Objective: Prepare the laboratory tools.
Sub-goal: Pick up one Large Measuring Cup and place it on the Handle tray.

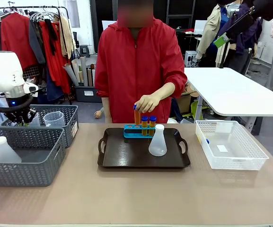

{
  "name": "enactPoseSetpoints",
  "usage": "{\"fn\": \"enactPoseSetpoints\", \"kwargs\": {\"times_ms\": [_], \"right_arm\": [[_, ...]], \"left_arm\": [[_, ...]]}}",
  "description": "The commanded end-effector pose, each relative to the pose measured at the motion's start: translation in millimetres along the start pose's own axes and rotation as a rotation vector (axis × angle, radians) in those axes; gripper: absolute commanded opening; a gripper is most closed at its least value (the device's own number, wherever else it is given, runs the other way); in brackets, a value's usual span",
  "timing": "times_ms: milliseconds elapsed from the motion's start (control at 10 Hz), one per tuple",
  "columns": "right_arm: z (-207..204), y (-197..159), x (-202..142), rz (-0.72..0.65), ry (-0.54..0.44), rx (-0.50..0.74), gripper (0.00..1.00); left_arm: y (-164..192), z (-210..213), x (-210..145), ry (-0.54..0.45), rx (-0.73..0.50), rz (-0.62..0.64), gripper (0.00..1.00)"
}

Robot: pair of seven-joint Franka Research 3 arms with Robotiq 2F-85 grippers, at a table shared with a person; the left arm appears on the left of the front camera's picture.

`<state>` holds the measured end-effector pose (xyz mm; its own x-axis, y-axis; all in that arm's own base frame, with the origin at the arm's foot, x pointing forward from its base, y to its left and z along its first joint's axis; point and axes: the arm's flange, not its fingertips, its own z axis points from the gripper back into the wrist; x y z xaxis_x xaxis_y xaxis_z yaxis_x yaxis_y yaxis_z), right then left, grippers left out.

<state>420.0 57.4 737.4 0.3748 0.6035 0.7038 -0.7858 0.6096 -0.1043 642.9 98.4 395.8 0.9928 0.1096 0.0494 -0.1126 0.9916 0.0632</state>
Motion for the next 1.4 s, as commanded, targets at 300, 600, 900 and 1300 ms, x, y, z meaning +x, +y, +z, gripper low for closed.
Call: {"fn": "enactPoseSetpoints", "kwargs": {"times_ms": [300, 600, 900, 1300], "right_arm": [[1.0, 1.0, 0.7, 0.004, -0.003, 0.002, 1.00], [1.0, 1.0, 0.7, 0.004, -0.003, 0.002, 1.00], [1.0, 1.0, 0.7, 0.004, -0.003, 0.002, 1.00], [1.0, 1.0, 0.7, 0.004, -0.003, 0.002, 1.00]], "left_arm": [[-2.8, 23.5, -2.7, -0.014, -0.024, -0.007, 0.00], [-23.3, 81.1, -9.4, -0.033, -0.025, -0.044, 0.00], [-37.4, 151.0, -17.0, -0.024, -0.019, -0.057, 0.00], [-45.2, 228.2, -40.2, -0.017, -0.043, -0.105, 0.00]]}}
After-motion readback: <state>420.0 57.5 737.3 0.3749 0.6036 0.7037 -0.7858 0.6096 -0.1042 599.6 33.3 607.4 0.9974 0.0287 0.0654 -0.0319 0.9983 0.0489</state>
